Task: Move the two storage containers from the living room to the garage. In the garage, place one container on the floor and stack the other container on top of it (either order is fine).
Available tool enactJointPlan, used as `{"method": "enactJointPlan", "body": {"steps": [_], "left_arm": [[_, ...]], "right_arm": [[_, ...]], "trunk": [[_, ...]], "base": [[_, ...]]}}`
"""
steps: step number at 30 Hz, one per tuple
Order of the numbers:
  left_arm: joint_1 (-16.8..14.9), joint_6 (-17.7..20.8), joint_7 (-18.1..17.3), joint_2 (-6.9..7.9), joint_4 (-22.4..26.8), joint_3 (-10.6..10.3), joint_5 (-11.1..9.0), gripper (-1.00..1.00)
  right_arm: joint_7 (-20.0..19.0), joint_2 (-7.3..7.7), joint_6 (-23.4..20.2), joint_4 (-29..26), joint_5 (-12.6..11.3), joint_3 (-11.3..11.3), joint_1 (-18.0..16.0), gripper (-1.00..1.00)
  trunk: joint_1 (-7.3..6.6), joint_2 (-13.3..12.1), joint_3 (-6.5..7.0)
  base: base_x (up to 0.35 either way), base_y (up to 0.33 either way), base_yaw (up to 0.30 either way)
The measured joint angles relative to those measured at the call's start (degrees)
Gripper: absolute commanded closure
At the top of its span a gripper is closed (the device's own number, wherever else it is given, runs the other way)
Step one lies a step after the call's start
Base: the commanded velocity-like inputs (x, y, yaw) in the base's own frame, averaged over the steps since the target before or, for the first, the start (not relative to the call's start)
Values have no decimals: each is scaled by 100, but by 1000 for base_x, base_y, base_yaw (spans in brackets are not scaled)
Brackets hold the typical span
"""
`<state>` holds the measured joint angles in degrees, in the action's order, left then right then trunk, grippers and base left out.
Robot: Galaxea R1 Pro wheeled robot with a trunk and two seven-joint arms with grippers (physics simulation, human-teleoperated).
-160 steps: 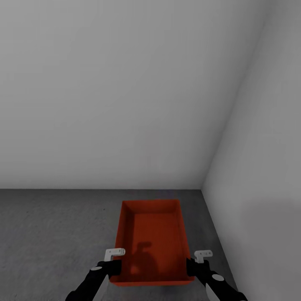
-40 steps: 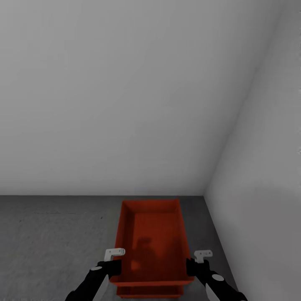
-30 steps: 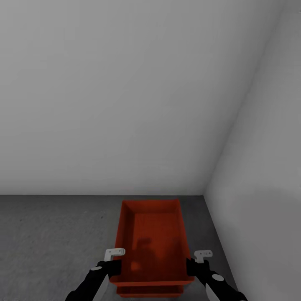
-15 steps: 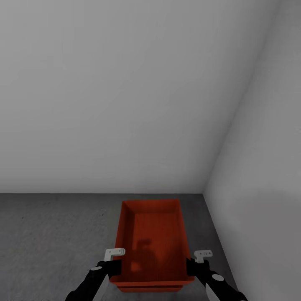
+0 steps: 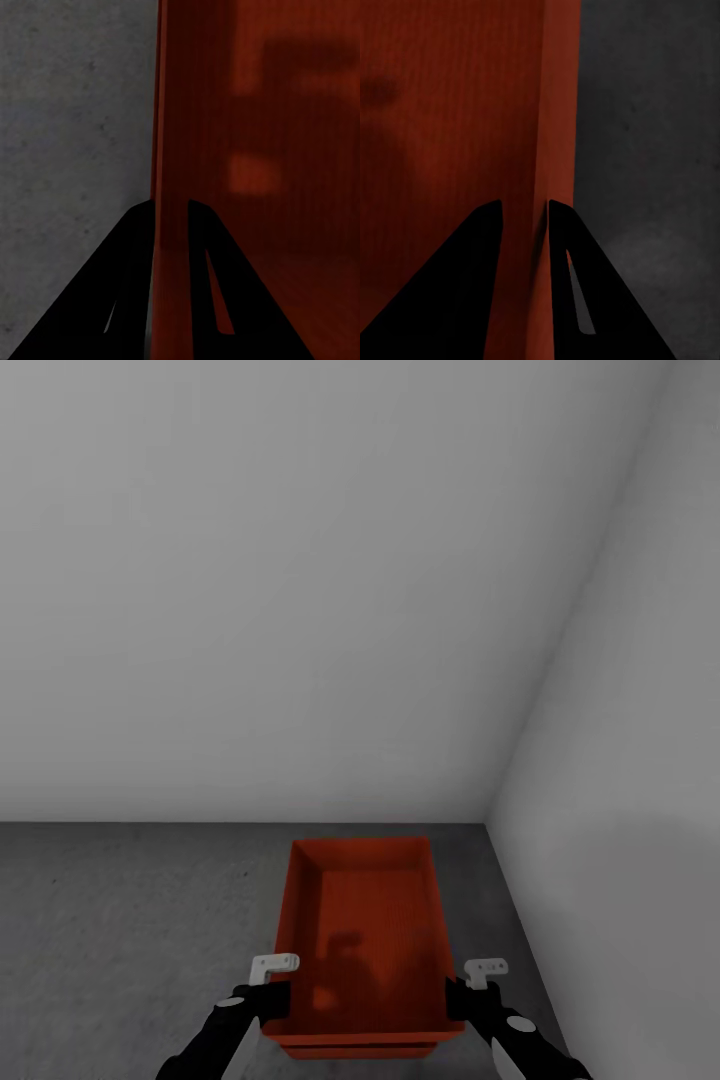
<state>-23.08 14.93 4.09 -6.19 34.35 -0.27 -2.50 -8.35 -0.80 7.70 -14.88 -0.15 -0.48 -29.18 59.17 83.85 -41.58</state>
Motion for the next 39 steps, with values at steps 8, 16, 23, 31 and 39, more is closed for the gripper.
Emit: {"method": "enactJointPlan", "body": {"steps": [8,16,23,31,39], "left_arm": [[0,0,-1,0,-4,-1,0,100],[0,0,-1,0,0,0,1,100],[0,0,0,0,0,-2,0,100],[0,0,0,0,1,-1,1,100],[0,0,1,0,-1,-2,-2,100]], "right_arm": [[0,1,-4,0,0,2,0,100],[0,0,-1,-1,-1,1,0,100],[0,1,-1,-1,0,0,0,100],[0,0,0,-1,2,-1,0,100],[0,0,-1,0,2,-1,0,100]], "trunk": [[0,0,-22],[0,0,-65],[0,0,-67],[0,0,-67],[0,0,-67]], "base": [[0,0,0],[0,0,0],[0,0,0],[0,0,0],[0,0,0]]}}
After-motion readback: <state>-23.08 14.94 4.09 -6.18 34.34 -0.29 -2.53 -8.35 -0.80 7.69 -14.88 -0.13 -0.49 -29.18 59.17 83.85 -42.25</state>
